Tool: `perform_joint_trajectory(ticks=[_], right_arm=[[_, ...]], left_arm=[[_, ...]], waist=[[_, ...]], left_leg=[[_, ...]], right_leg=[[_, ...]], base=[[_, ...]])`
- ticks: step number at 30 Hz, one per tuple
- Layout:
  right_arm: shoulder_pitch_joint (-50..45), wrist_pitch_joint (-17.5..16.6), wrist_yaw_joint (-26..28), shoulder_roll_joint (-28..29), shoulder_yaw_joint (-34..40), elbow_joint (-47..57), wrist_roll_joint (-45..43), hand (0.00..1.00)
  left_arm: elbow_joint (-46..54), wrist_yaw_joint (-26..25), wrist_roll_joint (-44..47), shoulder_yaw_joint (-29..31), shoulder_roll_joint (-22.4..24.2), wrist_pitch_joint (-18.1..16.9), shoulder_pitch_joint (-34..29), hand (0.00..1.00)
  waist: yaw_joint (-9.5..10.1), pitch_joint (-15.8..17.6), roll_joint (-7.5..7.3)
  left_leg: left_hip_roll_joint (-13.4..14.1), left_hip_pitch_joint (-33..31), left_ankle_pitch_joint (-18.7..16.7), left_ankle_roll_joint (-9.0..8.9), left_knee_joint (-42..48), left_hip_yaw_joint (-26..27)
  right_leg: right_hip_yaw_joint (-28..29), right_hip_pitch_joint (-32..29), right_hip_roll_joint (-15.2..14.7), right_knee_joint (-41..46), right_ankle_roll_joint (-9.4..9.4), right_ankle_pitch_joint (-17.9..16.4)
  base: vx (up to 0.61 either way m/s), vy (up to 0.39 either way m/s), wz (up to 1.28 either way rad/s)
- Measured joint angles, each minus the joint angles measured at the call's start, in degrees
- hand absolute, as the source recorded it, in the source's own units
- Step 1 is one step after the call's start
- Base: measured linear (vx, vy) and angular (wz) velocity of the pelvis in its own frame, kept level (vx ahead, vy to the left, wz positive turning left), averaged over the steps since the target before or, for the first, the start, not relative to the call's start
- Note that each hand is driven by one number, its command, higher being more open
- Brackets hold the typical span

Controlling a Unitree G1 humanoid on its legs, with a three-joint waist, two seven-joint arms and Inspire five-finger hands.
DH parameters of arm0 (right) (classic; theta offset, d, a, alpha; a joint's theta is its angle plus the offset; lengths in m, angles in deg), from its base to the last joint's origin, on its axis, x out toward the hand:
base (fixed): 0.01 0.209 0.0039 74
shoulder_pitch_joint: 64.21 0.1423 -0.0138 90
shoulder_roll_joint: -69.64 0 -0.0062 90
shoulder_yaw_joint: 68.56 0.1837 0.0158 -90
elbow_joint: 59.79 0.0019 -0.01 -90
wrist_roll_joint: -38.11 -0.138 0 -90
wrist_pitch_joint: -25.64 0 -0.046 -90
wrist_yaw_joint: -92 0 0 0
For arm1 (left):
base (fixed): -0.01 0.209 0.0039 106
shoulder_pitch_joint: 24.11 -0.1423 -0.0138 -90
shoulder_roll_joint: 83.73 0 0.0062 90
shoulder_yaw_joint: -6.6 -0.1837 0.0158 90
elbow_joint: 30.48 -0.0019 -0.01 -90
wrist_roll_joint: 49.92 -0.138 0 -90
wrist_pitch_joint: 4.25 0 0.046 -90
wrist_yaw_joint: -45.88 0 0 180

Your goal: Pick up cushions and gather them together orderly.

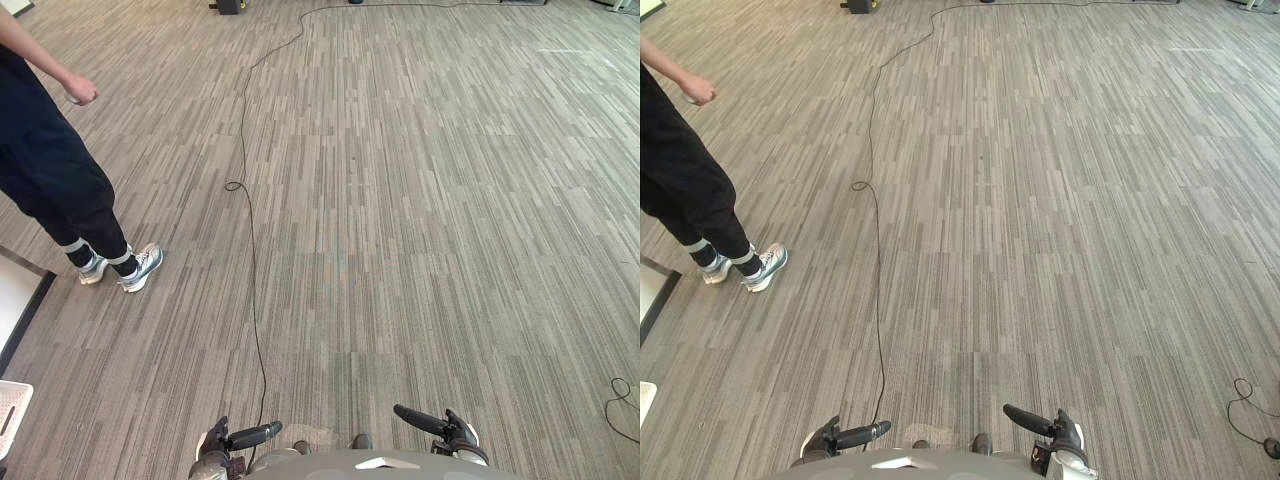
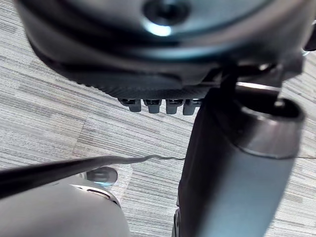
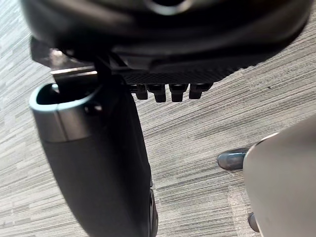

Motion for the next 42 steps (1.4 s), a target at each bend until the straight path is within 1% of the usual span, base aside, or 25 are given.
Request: perform_joint_trajectory(ticks=[3, 4, 5, 8, 10, 13, 16, 17, 19, 22, 23, 24, 25, 26, 27, 29, 31, 33, 35, 36, 38, 39, 40, 41, 42], right_arm=[[-0.2, -0.1, -0.1, 0.5, -0.1, 1.1, -1.4, 1.0], [-0.2, -0.1, -0.1, 0.7, -0.3, 1.3, -1.5, 1.0], [-0.5, 0.0, -0.2, 0.4, -0.6, 1.9, -1.9, 1.0], [-0.6, 0.1, -0.5, 0.1, -1.2, 2.4, -2.1, 1.0], [-0.9, 0.3, -0.7, 0.0, -1.5, 2.4, -2.0, 1.0], [-0.9, 0.5, -1.2, -0.2, -2.1, 2.4, -2.0, 1.0], [-0.9, 0.6, -1.4, -0.1, -2.5, 2.3, -2.0, 1.0], [-1.1, 0.6, -1.5, 0.0, -2.5, 2.1, -2.0, 1.0], [-0.7, 0.8, -1.0, 1.1, -2.5, 2.7, -1.8, 1.0], [-1.3, 1.0, -1.0, 2.5, -2.3, 3.3, -1.8, 1.0], [-1.3, 1.0, -0.9, 2.5, -2.3, 4.0, -1.7, 1.0], [-1.3, 0.9, -0.7, 2.5, -2.3, 4.8, -1.6, 1.0], [-1.3, 0.7, -0.3, 2.2, -2.3, 5.8, -1.5, 1.0], [-1.3, 0.4, -0.3, 2.2, -2.3, 6.0, -1.3, 1.0], [-1.2, -0.1, -0.1, 1.9, -2.3, 7.0, -1.0, 1.0], [-1.2, -0.8, -0.1, 1.7, -2.3, 7.9, -0.9, 1.0], [-0.5, -1.6, -0.1, 1.8, -1.7, 8.8, -0.9, 1.0], [0.1, -1.8, 0.0, 1.9, -1.1, 8.8, -1.0, 1.0], [0.3, -2.0, 0.0, 1.7, -0.6, 8.4, -0.9, 1.0], [1.0, -1.7, 0.1, 0.7, 0.9, 6.9, -0.9, 1.0], [2.3, -1.2, 0.0, -1.1, 1.6, 5.7, -0.2, 1.0], [2.4, -1.0, 0.2, -1.2, 2.7, 5.8, -0.2, 1.0], [2.3, -0.8, -0.1, -1.5, 4.0, 6.0, -0.2, 1.0], [2.2, -0.7, -0.2, -1.5, 3.9, 6.0, -0.2, 1.0], [1.7, -0.6, -0.6, -1.7, 3.7, 6.3, -0.2, 1.0]], left_arm=[[1.2, 0.1, 0.1, 0.0, -0.5, 0.0, 0.7, 1.0], [2.1, 0.2, 0.3, 0.1, -0.6, 0.1, 0.5, 1.0], [2.6, 0.3, 0.4, 0.2, -0.4, 0.1, 0.3, 1.0], [3.5, 0.2, 2.4, 0.7, 0.1, -0.3, -0.6, 1.0], [4.5, 0.1, 2.8, 0.7, 0.2, -1.1, -0.6, 1.0], [4.5, 0.1, 3.0, 0.7, 0.1, -1.2, -0.2, 1.0], [4.7, 0.3, 3.1, 0.7, 0.0, -1.4, 0.2, 1.0], [4.2, 0.5, 3.2, 0.7, -0.4, -1.5, 0.4, 1.0], [4.5, -0.1, 3.2, 0.6, -1.1, -1.2, 1.9, 1.0], [4.7, -0.3, 3.0, 0.5, -2.0, -0.6, 2.1, 1.0], [4.4, -0.4, 2.6, 0.3, -2.1, -0.6, 2.2, 1.0], [4.2, -0.4, 2.2, -0.1, -2.2, -0.6, 2.5, 1.0], [4.1, -0.4, 2.2, -0.5, -2.2, -0.5, 3.0, 1.0], [4.1, -0.4, 2.2, -0.6, -2.1, -0.4, 3.4, 1.0], [4.1, -0.6, 2.2, -0.6, -1.5, -0.2, 3.5, 1.0], [4.1, -0.6, 2.2, -0.8, -0.5, -0.1, 4.1, 1.0], [2.1, -0.2, 2.1, -2.6, 0.7, 0.1, 6.3, 1.0], [1.2, 0.4, 2.2, -3.4, 1.0, 0.1, 7.2, 1.0], [0.6, 0.3, 2.2, -4.8, 1.7, 0.0, 7.7, 1.0], [0.0, 0.7, 2.1, -5.0, 2.9, -0.1, 8.5, 1.0], [-0.2, 0.9, 2.1, -4.3, 4.9, -0.2, 9.5, 1.0], [-0.2, 0.9, 2.1, -4.3, 5.4, -0.2, 9.5, 1.0], [-0.2, 0.7, 2.1, -3.6, 5.9, -0.1, 9.3, 1.0], [-0.1, 0.7, 2.1, -3.2, 5.9, 0.0, 9.3, 1.0], [1.7, 0.7, 2.1, -1.7, 6.1, 0.1, 8.8, 1.0]], waist=[[0.04, 1.8, -1.02], [0.35, 2.2, -1.66], [0.7, 2.5, -1.17], [0.98, 2.4, -0.58], [1.43, 2.4, -0.69], [1.49, 2.5, -0.92], [1.76, 2.5, -1.1], [1.99, 2.5, -1.43], [2.19, 2.3, -2.74], [2.54, 1.4, -4.79], [2.64, 1.2, -4.99], [2.56, 1.3, -4.99], [2.31, 2.1, -4.86], [2.07, 2.7, -4.54], [1.23, 3.1, -4.06], [0.38, 3.5, -3.39], [-0.51, 4.1, -3.57], [-1.14, 4.2, -3.62], [-2.27, 4.4, -3.9], [-2.9, 4.9, -3.61], [-2.42, 6.1, -1.01], [-2.53, 6.2, -0.45], [-3.35, 6.2, 1.14], [-3.44, 6.3, 1.46], [-3.32, 6.8, 2.69]], left_leg=[[0.3, -4.7, -3.5, -1.74, 12.9, 0.8], [0.6, -7.8, -4.0, -1.57, 19.8, 2.1], [2.5, -13.1, -5.3, -1.07, 31.5, 4.7], [6.9, -18.3, -8.3, 0.5, 42.4, 7.3], [9.1, -20.8, -8.8, -0.31, 40.7, 8.4], [8.6, -22.3, -8.3, -0.71, 30.5, 8.8], [7.5, -24.5, -1.3, -1.1, 19.3, 8.6], [6.4, -24.1, 1.8, 1.52, 20.4, 9.4], [5.2, -25.2, -3.1, 2.72, 24.4, 10.1], [3.5, -22.1, -11.0, 5.56, 30.3, 11.5], [2.6, -19.5, -12.7, 6.13, 29.8, 12.1], [1.8, -17.1, -13.6, 6.48, 28.9, 12.5], [1.0, -13.4, -14.4, 6.37, 27.2, 12.6], [0.6, -11.2, -14.7, 6.58, 26.1, 12.6], [0.3, -6.6, -14.8, 6.57, 23.1, 12.6], [0.3, -1.9, -14.9, 6.49, 19.0, 12.5], [-0.3, 3.7, -14.8, 5.93, 14.1, 12.3], [-0.4, 6.3, -14.8, 5.93, 11.8, 11.5], [-1.4, 8.8, -14.8, 5.89, 9.2, 8.6], [-1.9, 11.7, -14.7, 5.45, 7.3, 5.3], [-0.4, 12.6, -12.4, 1.72, 8.0, 2.8], [-0.2, 12.7, -12.1, 1.05, 9.6, 1.9], [2.6, 9.5, -11.6, 0.21, 21.5, 0.2], [3.8, 7.5, -10.5, -1.7, 27.4, -0.4], [8.3, -0.6, -6.3, -7.62, 48.3, -2.4]], right_leg=[[-1.4, -1.4, -1.8, 6.7, -0.68, -5.2], [-1.5, -2.0, -2.6, 8.7, -0.85, -6.4], [-1.4, -2.0, -3.1, 10.3, -1.02, -7.4], [-1.1, -0.5, -3.4, 10.8, -0.7, -8.6], [-1.1, 0.6, -5.0, 10.9, 0.42, -9.7], [-1.0, 2.0, -8.2, 10.4, 2.79, -11.3], [-1.3, 4.2, -12.2, 8.9, 6.52, -13.5], [-1.1, 5.3, -13.6, 8.7, 6.99, -14.1], [-0.9, 5.0, -15.3, 10.4, 5.17, -12.2], [0.7, 3.2, -18.9, 22.1, 8.94, -10.0], [2.9, -1.3, -20.3, 33.2, 10.83, -7.5], [5.3, -6.0, -20.5, 44.0, 11.01, -4.8], [5.9, -11.0, -20.5, 56.7, 10.03, -4.2], [5.6, -13.3, -20.1, 61.8, 9.16, -4.8], [4.2, -17.6, -18.4, 68.6, 6.63, -6.9], [-0.6, -23.0, -16.5, 69.6, 5.68, -9.5], [-9.2, -29.8, -14.7, 59.1, 3.04, -11.9], [-11.3, -32.0, -12.2, 48.6, 2.72, -11.6], [-11.6, -31.9, -10.0, 33.6, 2.95, -7.4], [-10.4, -30.9, -9.5, 31.9, -3.18, -0.3], [-11.1, -31.1, -10.0, 36.9, -3.45, -5.2], [-11.4, -30.8, -10.2, 38.3, -4.04, -7.2], [-12.7, -27.5, -9.1, 39.2, -3.88, -11.4], [-13.0, -26.0, -8.5, 38.7, -3.85, -12.3], [-13.6, -20.3, -5.6, 35.5, -4.28, -13.7]], base=[[-0.11, -0.017, 0.25], [-0.08, -0.002, 0.12], [0.0, 0.0, 0.0], [0.09, 0.027, -0.04], [0.21, 0.136, 0.0], [0.3, 0.267, -0.01], [0.4, 0.388, -0.03], [0.45, 0.45, -0.11], [0.53, 0.484, -0.03], [0.55, 0.443, -0.11], [0.42, 0.314, -0.2], [0.5, 0.354, -0.18], [0.46, 0.277, -0.1], [0.45, 0.227, -0.11], [0.51, 0.152, -0.07], [0.44, 0.082, -0.01], [0.39, 0.018, 0.07], [0.37, -0.043, 0.27], [0.51, -0.14, 0.74], [0.53, -0.19, 0.66], [0.58, -0.223, 0.36], [0.63, -0.269, 0.21], [0.63, -0.267, 0.15], [0.55, -0.205, 0.09], [0.54, -0.168, -0.13]])
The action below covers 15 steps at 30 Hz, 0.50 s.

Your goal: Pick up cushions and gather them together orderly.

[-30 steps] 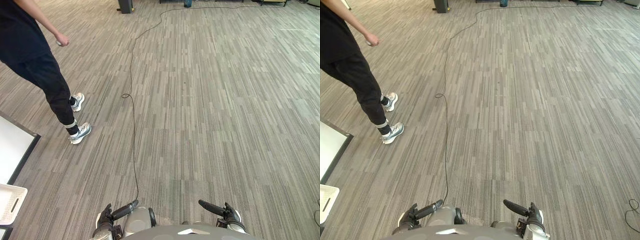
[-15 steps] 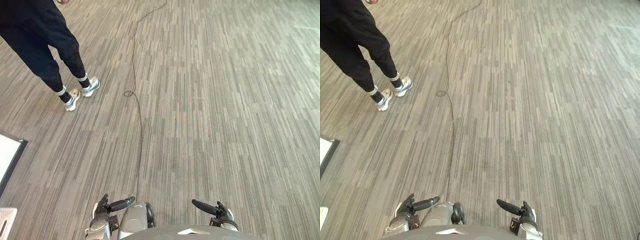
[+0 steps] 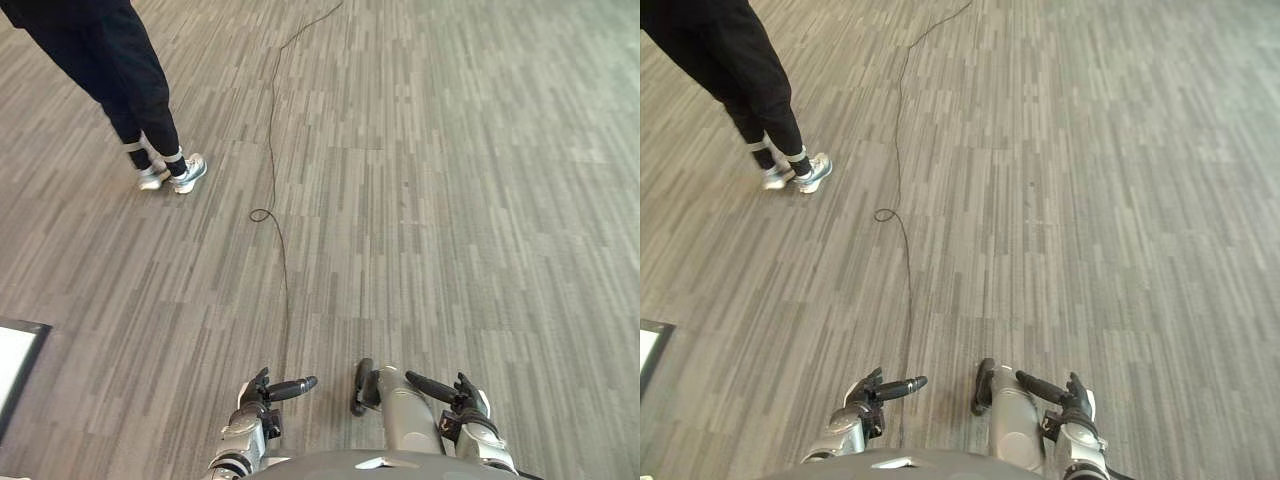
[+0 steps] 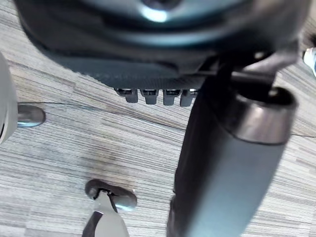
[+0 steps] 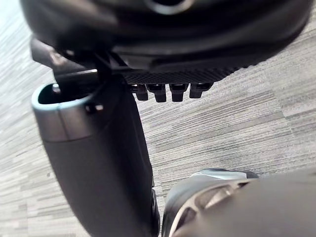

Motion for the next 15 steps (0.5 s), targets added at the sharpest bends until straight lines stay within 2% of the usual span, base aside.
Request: perform_joint_trajectory(ticks=[1, 2, 4, 5, 6, 7, 8, 9, 10, 11, 12, 13, 14, 15], right_arm=[[0.0, 0.0, -0.3, 0.0, -0.6, -0.1, -0.1, 1.0], [0.1, 0.1, -0.6, 0.0, -2.3, -0.2, -0.2, 1.0], [-0.1, 0.1, -0.7, 0.4, -4.8, -0.6, -0.2, 1.0], [-0.8, 0.2, -0.8, 0.8, -6.7, -0.7, -0.5, 1.0], [-0.7, 0.3, -0.8, 1.3, -7.2, -0.6, -0.6, 1.0], [-0.7, 0.5, -0.8, 1.6, -8.0, -0.6, -0.6, 1.0], [-0.5, 0.6, -0.5, 1.5, -8.3, -0.6, -0.6, 1.0], [-0.5, 0.6, -0.7, 1.7, -8.3, -0.6, -0.6, 1.0], [-0.5, 0.6, -0.9, 1.9, -8.3, -0.6, -0.6, 1.0], [-0.9, 0.6, -1.3, 1.9, -8.3, -0.6, -0.6, 1.0], [-1.0, 0.7, -1.4, 1.9, -8.4, -0.8, -0.6, 1.0], [-1.4, 0.8, -1.6, 2.2, -8.3, -0.8, -0.6, 1.0], [-2.0, 0.9, -1.9, 2.9, -8.3, -0.9, -0.5, 1.0], [-2.6, 1.0, -1.8, 3.5, -7.9, -0.9, -0.4, 1.0]], left_arm=[[1.3, 0.0, 0.0, 0.3, 0.0, -0.1, -0.4, 1.0], [2.3, 0.0, 0.0, 0.5, -0.2, -0.2, -0.5, 1.0], [4.3, 0.0, 0.0, 0.7, -0.6, -0.9, -0.7, 1.0], [6.4, 0.1, 0.1, 0.9, -0.6, -1.4, -0.8, 1.0], [7.4, 0.1, 0.1, 0.8, -0.5, -1.7, -0.9, 1.0], [7.8, 0.2, 0.1, 0.9, -0.5, -2.0, -1.0, 1.0], [8.2, 0.3, 0.1, 1.1, -0.1, -2.4, -0.9, 1.0], [8.3, 0.3, 0.1, 1.1, 0.1, -2.6, -0.7, 1.0], [8.5, 0.3, 0.1, 1.1, 0.3, -2.8, -0.6, 1.0], [8.7, 0.2, 0.1, 1.1, 0.6, -3.3, -0.5, 1.0], [8.8, 0.2, 0.1, 1.1, 0.6, -3.5, -0.5, 1.0], [8.7, 0.2, 0.1, 1.1, 0.5, -3.5, -0.5, 1.0], [8.7, 0.0, 0.0, 1.0, 0.4, -3.4, -0.7, 1.0], [8.7, -0.1, 0.0, 1.0, 0.0, -3.3, -0.7, 1.0]], waist=[[0.18, 0.1, 0.27], [0.26, 0.5, 0.1], [0.95, 0.9, -1.31], [1.84, 0.7, -2.48], [1.99, 0.8, -2.72], [2.13, 0.7, -2.71], [2.73, 0.8, -2.63], [3.12, 0.9, -2.81], [3.41, 1.0, -2.97], [3.81, 0.9, -2.98], [4.13, 0.8, -3.12], [4.53, 0.4, -3.68], [4.68, -1.1, -4.57], [4.51, -1.9, -5.69]], left_leg=[[2.0, -3.4, 0.0, -0.05, 7.8, 0.1], [3.7, -7.6, -0.4, 0.75, 14.4, 0.3], [4.7, -12.7, -1.6, 2.89, 16.4, 1.9], [4.8, -17.3, -2.7, 4.76, 13.6, 4.0], [4.7, -19.3, -3.3, 5.7, 9.9, 5.3], [4.6, -20.5, -3.4, 6.0, 5.4, 6.4], [4.0, -21.6, -3.4, 6.22, -5.7, 8.6], [3.3, -22.0, -3.1, 5.88, -13.0, 9.0], [2.4, -22.5, -1.6, 5.81, -19.8, 8.6], [1.4, -23.5, 1.6, 5.28, -28.0, 7.2], [1.3, -23.6, 4.0, 5.41, -28.1, 6.9], [0.7, -23.5, 6.8, 5.52, -27.0, 7.0], [-0.6, -24.5, 8.0, 6.34, -24.3, 6.6], [-1.3, -25.1, 6.3, 8.76, -21.6, 6.3]], right_leg=[[0.1, 2.7, 1.4, -1.6, -0.41, -0.4], [0.3, 6.7, 2.8, -4.0, -0.91, -1.1], [1.3, 12.2, 3.4, -7.4, -0.77, -1.8], [2.6, 15.8, 3.4, -10.5, -0.33, -2.3], [3.3, 18.1, 3.3, -12.3, 0.07, -2.3], [4.1, 19.8, 3.2, -13.6, 0.54, -2.3], [6.1, 21.9, 2.5, -15.0, 1.35, -2.6], [7.4, 23.2, 1.8, -15.7, 2.27, -3.1], [8.6, 24.5, 0.9, -16.2, 3.23, -3.7], [10.6, 26.5, -0.3, -17.5, 5.28, -5.5], [11.4, 27.0, -0.8, -17.8, 5.97, -6.4], [12.6, 27.8, -1.8, -18.0, 6.59, -7.2], [14.0, 28.4, -3.2, -18.3, 6.91, -7.5], [15.4, 27.9, -4.7, -17.1, 7.29, -7.1]], base=[[0.53, -0.15, -0.24], [0.51, -0.114, -0.27], [0.49, -0.07, -0.28], [0.41, -0.024, -0.37], [0.44, 0.014, -0.4], [0.47, 0.075, -0.57], [0.49, 0.107, -0.71], [0.52, 0.175, -0.8], [0.65, 0.282, -0.85], [0.54, 0.247, -0.78], [0.55, 0.283, -0.75], [0.48, 0.254, -0.54], [0.61, 0.324, -0.48], [0.66, 0.364, -0.35]])
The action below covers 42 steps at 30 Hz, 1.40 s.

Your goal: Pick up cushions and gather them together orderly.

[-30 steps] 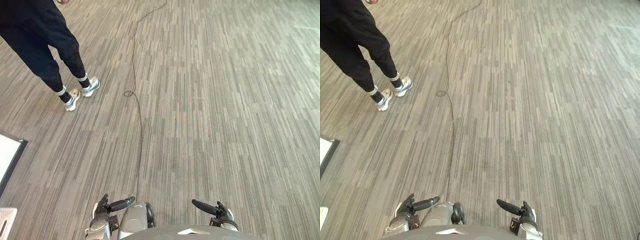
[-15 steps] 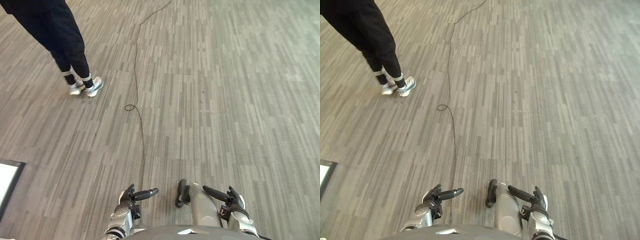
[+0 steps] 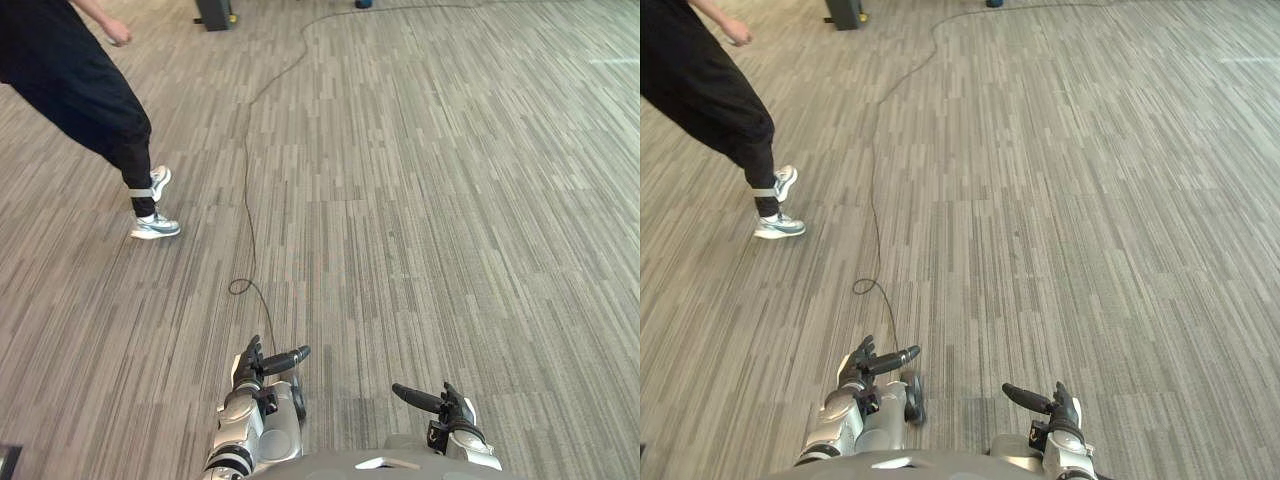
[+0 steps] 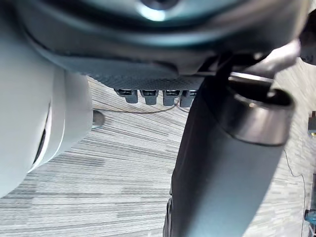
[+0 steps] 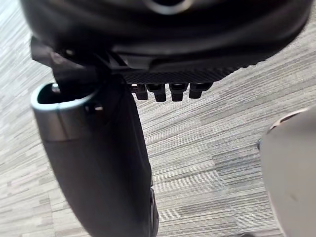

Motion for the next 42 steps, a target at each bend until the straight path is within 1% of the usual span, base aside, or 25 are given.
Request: perform_joint_trajectory(ticks=[2, 3, 4, 7, 8, 10, 11, 14, 15, 16, 18, 19, 20, 21, 22, 24, 27, 29, 32, 33, 35, 37, 38, 40, 42], right_arm=[[-0.9, 0.1, 0.1, 1.4, 0.7, 0.1, 0.1, 1.0], [-0.7, 0.1, 0.2, 2.2, 0.7, 0.2, 0.9, 1.0], [-0.6, 0.0, 1.2, 1.9, 0.2, 0.9, 1.0, 1.0], [-0.2, -0.6, 1.6, 1.0, 0.1, 2.8, 1.1, 1.0], [-0.2, -0.8, 1.6, 0.8, 0.1, 3.2, 1.2, 1.0], [0.0, -1.5, 1.6, 1.0, 0.1, 4.8, 1.4, 1.0], [0.9, -1.7, 1.6, 1.1, 0.3, 5.2, 1.4, 1.0], [1.7, -1.5, 1.9, 0.9, 0.5, 4.4, 1.4, 1.0], [1.9, -1.4, 2.2, 0.8, 0.9, 4.1, 1.2, 1.0], [3.5, -1.2, 2.3, -0.2, 2.0, 3.0, 1.4, 1.0], [4.3, -1.3, 2.4, -0.8, 3.7, 2.7, 1.5, 1.0], [4.2, -1.1, 2.3, -0.8, 5.9, 2.6, 1.4, 1.0], [3.8, -1.0, 2.3, -1.1, 6.3, 2.6, 1.6, 1.0], [3.8, -1.0, 2.3, -1.1, 6.2, 2.6, 1.6, 1.0], [3.4, -1.0, 2.5, -0.9, 4.8, 2.9, 2.2, 1.0], [3.3, -0.9, 2.2, -1.3, 2.8, 2.6, 2.1, 1.0], [2.6, -0.6, 1.8, -1.6, 0.0, 1.7, 1.9, 1.0], [1.9, -0.3, 1.4, -1.6, -0.4, 1.2, 1.2, 1.0], [1.4, -0.3, 1.0, -1.7, -0.4, 1.2, 0.9, 1.0], [1.4, -0.2, 1.0, -1.7, -0.9, 1.0, 0.9, 1.0], [1.3, -0.2, 0.8, -1.6, -1.5, 0.2, 0.9, 1.0], [-0.4, 0.2, 0.6, -1.0, -2.4, 0.1, 1.0, 1.0], [-1.1, 0.1, 0.7, -1.0, -2.6, 0.1, 1.0, 1.0], [-1.3, 0.0, 0.9, 0.6, -2.5, 0.4, 1.0, 1.0], [-0.4, -0.1, 1.7, 0.2, -2.8, 0.8, 1.1, 1.0]], left_arm=[[-0.9, -0.4, 0.0, -1.3, -1.6, 0.6, 0.3, 1.0], [-1.9, -0.7, 0.0, -1.4, -2.8, 1.2, 0.7, 1.0], [-4.2, -1.1, -0.1, -1.6, -3.3, 1.8, 1.4, 1.0], [-6.4, -1.5, -2.0, -3.4, -3.6, 2.7, 1.4, 1.0], [-6.4, -1.5, -2.2, -4.0, -3.6, 2.7, 1.2, 1.0], [-6.6, -1.4, -2.2, -5.0, -3.7, 2.8, 0.3, 1.0], [-7.9, -1.4, -2.2, -6.4, -4.2, 2.9, 0.4, 1.0], [-8.9, -1.2, -2.3, -6.6, -4.1, 3.3, 0.5, 1.0], [-9.3, -1.1, -2.3, -6.6, -4.0, 3.3, 0.5, 1.0], [-10.8, -1.0, -2.4, -7.1, -3.3, 3.3, 1.4, 1.0], [-10.9, -0.5, -3.4, -7.1, -2.1, 3.4, 2.2, 1.0], [-10.9, -0.4, -4.3, -6.8, -0.6, 3.4, 1.9, 1.0], [-10.8, -0.4, -4.5, -6.2, 0.3, 3.3, 1.7, 1.0], [-10.7, -0.4, -4.5, -6.1, 0.3, 3.3, 1.7, 1.0], [-9.6, -0.2, -4.5, -5.3, 1.0, 3.5, 1.5, 1.0], [-8.2, 0.0, -4.5, -4.5, 1.0, 3.3, 1.5, 1.0], [-5.1, -0.4, -3.9, -3.2, 0.3, 2.3, 1.3, 1.0], [-2.8, -0.4, -3.1, -3.1, 0.4, 0.9, 0.8, 1.0], [-1.7, -0.4, -3.0, -2.7, 1.3, -0.3, 0.6, 1.0], [-1.5, 0.0, -2.4, -2.4, 1.6, -0.9, 0.9, 1.0], [-1.8, 0.0, -1.6, -2.4, 1.5, -0.9, 1.0, 1.0], [-2.2, -0.3, -1.5, -2.3, 1.2, -0.4, 0.9, 1.0], [-3.2, -0.6, -1.1, -1.9, 1.2, 0.0, 0.9, 1.0], [-5.2, -1.2, -0.8, -1.4, -0.3, 0.3, 2.2, 1.0], [-7.5, -1.6, -0.4, -1.9, -1.1, 1.5, 2.6, 1.0]], waist=[[0.06, -1.2, -2.51], [-0.01, -1.2, -4.11], [-0.49, -0.9, -4.04], [-1.53, -0.2, -2.86], [-1.57, 0.0, -2.55], [-2.38, 0.1, -2.24], [-3.14, 0.1, -2.24], [-3.31, 0.3, -2.05], [-3.59, 0.4, -1.99], [-3.64, 0.9, 0.59], [-3.9, 1.5, 1.29], [-4.47, 1.1, 2.03], [-5.14, 1.3, 3.08], [-5.17, 1.3, 3.14], [-4.86, 1.4, 4.99], [-4.32, 1.6, 5.27], [-2.68, 2.4, 3.72], [-2.14, 2.7, 3.01], [-1.47, 2.7, 3.08], [-0.89, 2.6, 2.89], [-0.26, 1.8, 2.26], [0.44, -0.6, 0.97], [0.41, -2.1, 0.01], [0.33, -2.5, -3.28], [-0.32, -2.1, -3.19]], left_leg=[[-1.6, 1.0, -4.1, 1.0, 3.6, 1.7], [-2.9, 4.4, -6.0, 1.81, 3.2, 3.7], [-3.8, 8.8, -7.9, 2.66, 1.5, 4.8], [-3.9, 19.2, -9.5, 3.02, -4.3, 7.1], [-3.8, 21.2, -9.8, 2.65, -5.8, 7.5], [-2.7, 27.5, -11.6, -0.2, -10.7, 9.6], [-2.2, 30.7, -13.1, -1.9, -12.4, 11.5], [-2.6, 36.6, -13.3, -2.38, -16.3, 15.4], [-2.9, 38.3, -13.4, -2.5, -17.2, 15.4], [-1.4, 39.9, -12.2, -3.19, -17.9, 15.4], [-2.1, 40.7, -7.2, -4.55, -18.3, 14.4], [-1.9, 42.0, -3.3, -6.65, -16.8, 13.4], [1.8, 39.4, -1.7, -8.18, -5.6, 10.4], [2.3, 38.9, -1.5, -8.36, -3.9, 9.9], [8.0, 28.1, 0.6, -9.11, 21.9, 2.9], [8.9, 21.2, -0.2, -8.6, 34.8, 0.4], [8.0, 11.3, -5.3, -5.78, 37.4, 0.7], [7.4, 6.7, -7.3, -2.92, 29.8, 1.2], [4.9, 3.3, -7.9, -2.68, 10.0, -0.7], [2.8, 1.6, -7.2, -3.96, 0.6, -4.6], [1.6, 1.4, -6.3, -4.83, -5.7, -6.9], [0.0, 1.6, -1.5, -2.34, -3.1, -6.7], [-1.2, 1.8, -0.7, -1.61, -1.2, -6.2], [-3.4, 5.1, -5.1, 0.02, 0.6, -1.4], [-5.3, 11.7, -8.7, 2.13, -0.2, 1.1]], right_leg=[[2.2, -2.1, -2.5, 7.5, 2.04, 1.3], [4.5, -6.9, -4.4, 20.1, 3.64, 4.3], [6.1, -14.1, -5.6, 35.6, 3.45, 12.4], [1.3, -25.7, -7.2, 50.7, 2.57, 12.1], [-0.6, -27.4, -7.3, 50.7, 2.28, 11.9], [-8.7, -34.1, -7.3, 46.4, 1.41, 10.5], [-14.6, -37.2, -6.9, 38.7, 0.47, 10.0], [-22.4, -37.7, -4.0, 19.3, -1.5, 12.4], [-22.6, -37.4, -2.7, 15.3, -5.15, 17.8], [-23.2, -36.3, 0.0, 15.6, -10.45, 18.0], [-23.1, -36.8, -1.2, 19.7, -11.92, 14.5], [-23.5, -35.4, -1.7, 22.1, -12.18, 11.5], [-23.6, -31.0, 0.2, 19.8, -10.53, 8.4], [-23.5, -30.4, 0.6, 19.4, -10.33, 8.1], [-22.2, -25.4, 5.2, 15.0, -9.89, 7.6], [-19.1, -21.3, 8.2, 11.8, -10.88, 6.9], [-12.7, -14.3, 10.6, 7.8, -11.86, 5.8], [-9.3, -10.4, 10.7, 5.9, -9.94, 5.5], [-4.4, -6.2, 10.4, 3.1, -7.33, 4.6], [-1.1, -4.8, 10.2, 2.0, -5.79, 3.6], [2.6, -3.3, 9.4, 1.2, -4.0, 1.2], [6.5, -1.0, 7.1, 1.2, -1.84, -1.0], [7.6, -2.3, 5.6, 4.4, -0.59, -1.3], [8.6, -9.9, 1.4, 23.5, 3.03, 0.1], [7.3, -19.5, -2.3, 45.5, 5.75, 8.0]], base=[[0.6, 0.343, -0.25], [0.71, 0.397, -0.43], [0.58, 0.324, -0.43], [0.54, 0.221, -0.29], [0.58, 0.141, -0.32], [0.54, 0.03, -0.34], [0.51, -0.021, -0.49], [0.57, -0.055, -0.56], [0.65, -0.109, -0.43], [0.76, -0.154, -0.37], [0.52, -0.139, -0.21], [0.55, -0.211, -0.08], [0.62, -0.269, -0.06], [0.59, -0.269, -0.42], [0.36, -0.17, -0.52], [0.41, -0.095, -0.9], [0.36, 0.022, -1.21], [0.31, 0.09, -1.06], [0.4, 0.175, -0.91], [0.57, 0.286, -0.97], [0.53, 0.298, -1.05], [0.65, 0.362, -0.96], [0.7, 0.369, -0.91], [0.61, 0.325, -0.74], [0.66, 0.331, -0.62]])
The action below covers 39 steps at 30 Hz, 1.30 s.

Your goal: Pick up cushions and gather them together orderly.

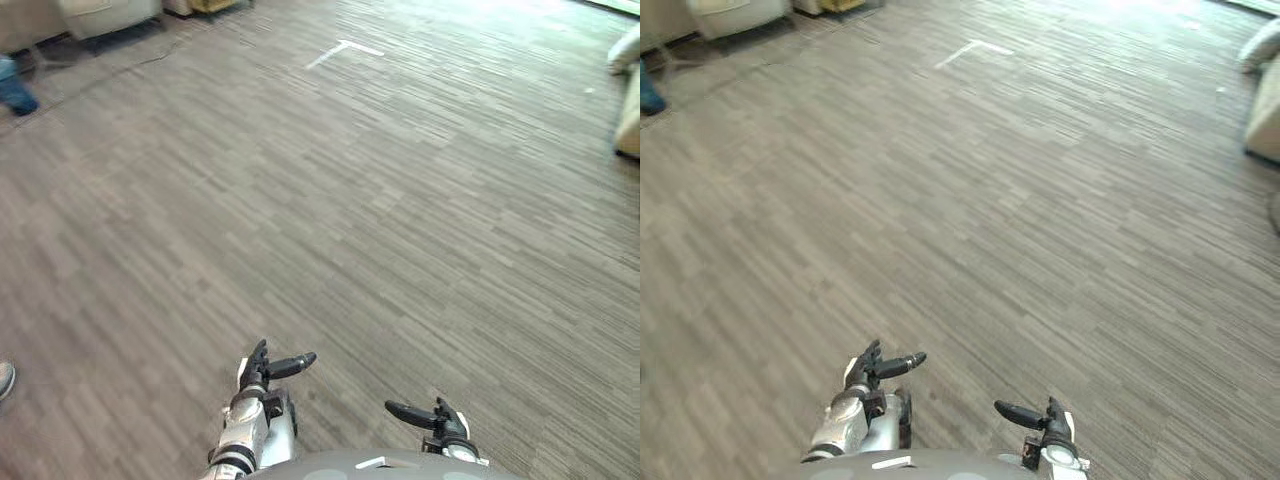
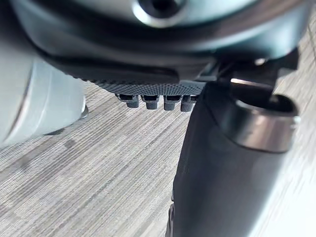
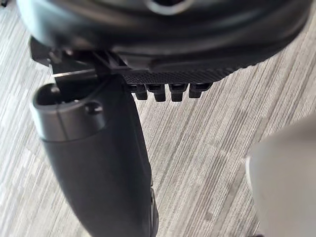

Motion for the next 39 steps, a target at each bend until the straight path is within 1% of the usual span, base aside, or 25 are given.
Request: perform_joint_trajectory(ticks=[2, 4, 8, 9, 10, 11, 14, 15, 18, 19, 20, 22, 23, 24, 25, 26, 30, 32, 33, 34, 35, 36, 37, 38, 39], right_arm=[[0.2, -0.7, 0.3, -1.4, -0.1, 1.4, -0.1, 1.0], [0.3, -1.5, 0.3, -1.7, 0.1, 2.5, -0.1, 1.0], [2.6, -1.9, 0.2, -1.7, 0.4, 2.0, -0.2, 1.0], [3.0, -1.8, 0.3, -1.7, 0.4, 1.7, -0.2, 1.0], [3.0, -1.9, 0.6, -1.7, 0.7, 0.7, -0.6, 1.0], [4.3, -2.0, 0.7, -2.3, 1.5, -0.2, -0.7, 1.0], [4.9, -1.9, 0.7, -2.4, 5.6, -0.4, -1.8, 1.0], [4.9, -1.9, 0.7, -2.4, 5.9, -0.4, -2.0, 1.0], [3.5, -1.2, 0.7, -2.2, 5.0, 0.1, -2.3, 1.0], [3.2, -1.0, 0.7, -2.1, 4.2, 0.1, -2.4, 1.0], [3.1, -0.9, 0.7, -2.1, 4.0, 0.0, -2.5, 1.0], [2.7, -0.7, 0.6, -2.1, 2.5, -0.2, -2.5, 1.0], [1.9, -0.7, 0.6, -2.1, 2.5, -0.5, -2.6, 1.0], [1.7, -0.6, 0.6, -2.2, 2.5, -0.5, -2.6, 1.0], [1.6, -0.3, 0.5, -2.3, 2.5, -0.5, -3.0, 1.0], [1.5, -0.2, 0.5, -2.3, 2.5, -0.5, -3.0, 1.0], [1.2, -0.2, 0.1, -2.1, 1.9, -0.6, -3.0, 1.0], [0.7, -0.1, 0.0, -2.1, 1.9, -0.6, -3.0, 1.0], [0.1, 0.2, -0.2, -1.4, 1.9, -0.7, -2.9, 1.0], [-1.2, 0.1, -0.3, -1.0, 1.9, -0.7, -2.9, 1.0], [-1.2, 0.1, -0.3, -0.8, 1.9, -0.7, -2.9, 1.0], [-1.6, 0.1, -0.2, 0.2, 2.2, -0.6, -3.1, 1.0], [-1.5, 0.1, -0.1, 0.5, 2.0, -0.5, -2.9, 1.0], [-1.2, 0.1, 0.0, 0.6, 2.0, -0.4, -2.9, 1.0], [-1.1, 0.1, 0.1, 0.6, 2.0, -0.4, -2.9, 1.0]], left_arm=[[-0.7, -0.7, 0.0, -0.2, 0.1, 0.4, -0.3, 1.0], [-1.0, -1.1, 0.6, -0.2, -0.4, 0.4, -0.9, 1.0], [-2.7, -1.5, 0.6, -2.6, -1.9, 0.7, -1.2, 1.0], [-3.4, -1.5, 0.5, -4.2, -2.1, 0.8, -1.4, 1.0], [-3.7, -0.9, 0.4, -4.9, -2.7, 0.9, -2.1, 1.0], [-4.0, -0.5, 0.3, -5.0, -1.8, 0.9, -1.7, 1.0], [-4.3, -0.1, -0.8, -4.0, 0.4, 0.9, -1.2, 1.0], [-4.3, 0.0, -0.9, -3.9, 0.6, 1.0, -1.2, 1.0], [-2.4, 0.8, -1.9, -2.8, 1.9, 1.0, -1.7, 1.0], [-0.7, 0.8, -1.9, -1.1, 2.3, 0.9, -2.2, 1.0], [-0.2, 0.8, -1.9, -0.7, 2.3, 0.9, -2.3, 1.0], [1.5, 0.8, -1.7, 0.8, 2.2, 0.9, -2.3, 1.0], [2.7, 0.7, -1.5, 1.0, 2.4, 0.0, -2.4, 1.0], [3.0, 0.8, -1.5, 1.0, 2.6, -0.2, -2.4, 1.0], [3.9, 0.8, -1.5, 1.0, 2.8, -0.8, -2.6, 1.0], [4.0, 0.9, -1.5, 1.0, 2.9, -1.3, -2.6, 1.0], [4.2, 1.2, -1.4, 0.8, 2.8, -2.1, -2.3, 1.0], [4.3, 1.2, -1.3, 0.8, 2.8, -2.1, -2.3, 1.0], [4.5, 1.1, -1.4, 0.7, 2.5, -2.0, -2.3, 1.0], [4.1, 0.7, -1.4, 0.8, 2.4, -1.5, -2.3, 1.0], [4.0, 0.6, -1.4, 0.8, 2.3, -1.4, -2.2, 1.0], [3.7, 0.6, -1.4, 0.6, 1.4, -1.3, -2.1, 1.0], [3.3, 0.2, -1.4, 0.6, 1.1, -0.7, -1.7, 1.0], [2.1, -0.1, -1.4, 0.3, 0.6, -0.3, -1.3, 1.0], [1.9, -0.2, -1.4, 0.3, 0.5, -0.2, -1.3, 1.0]], waist=[[-0.25, 1.0, 2.37], [-0.76, 1.3, 3.68], [-2.45, 2.0, 3.51], [-2.86, 2.1, 3.2], [-3.57, 2.0, 2.5], [-3.39, 2.2, 3.95], [-4.3, 2.4, 5.87], [-4.63, 2.5, 6.2], [-5.21, 2.6, 7.39], [-5.17, 2.7, 7.9], [-5.16, 2.8, 7.86], [-4.34, 3.0, 7.27], [-2.65, 2.8, 6.71], [-2.38, 2.9, 6.73], [-2.27, 2.9, 6.95], [-2.21, 2.9, 6.95], [-1.63, 2.9, 6.63], [-1.06, 2.6, 6.34], [-0.28, 1.7, 4.94], [0.15, -0.5, 4.21], [0.18, -0.9, 3.04], [0.17, -1.5, 1.42], [0.06, -1.3, 0.28], [-0.1, -1.1, 0.06], [-0.12, -1.1, 0.05]], left_leg=[[0.0, 8.5, -0.6, 0.91, -4.3, 1.2], [0.3, 14.0, -0.6, 0.91, -8.9, 2.1], [0.9, 23.5, -0.6, 0.89, -17.5, 4.3], [0.6, 25.7, -0.6, 0.88, -19.3, 4.4], [-0.4, 27.9, -0.8, 0.33, -20.5, 3.1], [1.0, 28.8, -0.6, 0.11, -20.7, 2.3], [2.4, 28.8, 4.4, -5.95, -16.6, 0.5], [3.1, 28.3, 4.8, -6.62, -14.4, -0.1], [8.5, 15.7, 9.7, -15.62, 16.1, -7.4], [10.7, 9.8, 9.0, -15.12, 28.0, -7.7], [11.4, 7.5, 8.2, -14.59, 31.7, -7.3], [11.8, 2.4, 5.3, -10.58, 34.6, -5.5], [11.7, -1.3, 2.0, -7.52, 29.9, -2.1], [11.7, -2.1, 1.6, -6.8, 28.3, -1.5], [11.1, -5.1, 0.6, -5.04, 20.0, -0.5], [10.5, -6.2, 0.7, -4.94, 12.4, -0.2], [8.1, -8.6, 3.9, -6.56, -8.9, -2.4], [7.8, -8.5, 6.0, -6.47, -11.4, -2.5], [6.8, -8.5, 10.1, -5.72, -8.6, -2.5], [5.1, -9.3, 12.3, -3.07, -5.3, -2.7], [4.3, -9.4, 10.9, -2.87, -3.5, -2.2], [2.5, -8.1, 7.9, -2.1, -1.8, -0.5], [0.4, -5.4, 5.7, -0.96, -2.0, 0.6], [-0.6, -2.9, 4.5, -0.26, -2.8, 0.9], [-0.7, -2.5, 4.1, -0.25, -2.9, 0.9]], right_leg=[[-6.0, -4.4, -1.8, 6.2, -1.25, -0.6], [-10.8, -8.9, -2.0, 5.6, -2.17, -1.4], [-21.0, -15.9, 0.0, -15.3, -5.84, -2.1], [-21.1, -16.6, 2.0, -25.9, -6.43, 1.7], [-19.4, -15.6, 3.3, -32.5, -12.83, 12.4], [-19.7, -15.4, 4.6, -31.1, -13.6, 11.3], [-19.6, -15.1, 4.9, -26.0, -14.68, 3.6], [-20.0, -14.2, 5.1, -26.3, -14.72, 2.9], [-21.3, -5.6, 8.6, -32.9, -13.95, 1.2], [-21.2, -1.6, 10.5, -36.0, -14.02, 1.1], [-21.1, 0.4, 11.2, -37.3, -14.25, 1.0], [-19.8, 5.2, 12.2, -40.7, -14.83, 0.7], [-17.7, 8.5, 12.4, -43.0, -13.91, 0.9], [-17.2, 9.3, 12.4, -43.5, -13.83, 0.9], [-15.6, 11.9, 12.4, -45.6, -13.26, 0.6], [-14.5, 13.5, 12.3, -46.9, -12.81, 0.4], [-9.9, 16.7, 11.3, -48.0, -10.26, -2.7], [-7.1, 18.4, 10.5, -48.0, -8.63, -5.2], [-4.9, 20.0, 8.6, -48.1, -7.23, -6.7], [-2.8, 19.8, 6.6, -47.1, -5.64, -7.3], [-2.1, 19.2, 5.3, -45.0, -4.9, -7.6], [-1.3, 15.6, 2.8, -35.5, -4.11, -7.6], [-0.5, 9.5, 0.5, -19.8, -0.67, -3.6], [-0.1, 5.4, -0.7, -10.3, -0.09, 1.1], [-0.2, 4.7, -0.9, -8.7, 0.13, 1.5]], base=[[0.6, 0.25, -0.52], [0.53, 0.127, -0.31], [0.49, -0.012, -0.13], [0.62, -0.152, 0.08], [0.64, -0.189, -0.04], [0.53, -0.192, -0.1], [0.52, -0.227, -0.1], [0.42, -0.206, 0.2], [0.38, -0.212, 0.1], [0.3, -0.13, -0.15], [0.23, -0.084, -0.22], [0.31, -0.046, -0.45], [0.33, -0.01, -0.67], [0.28, 0.032, -0.77], [0.25, 0.049, -0.5], [0.35, 0.087, -0.49], [0.43, 0.177, -0.54], [0.54, 0.287, -0.85], [0.64, 0.324, -0.88], [0.78, 0.389, -0.79], [0.65, 0.322, -0.54], [0.64, 0.335, -0.32], [0.61, 0.336, -0.19], [0.6, 0.325, -0.07], [0.57, 0.274, 0.0]])
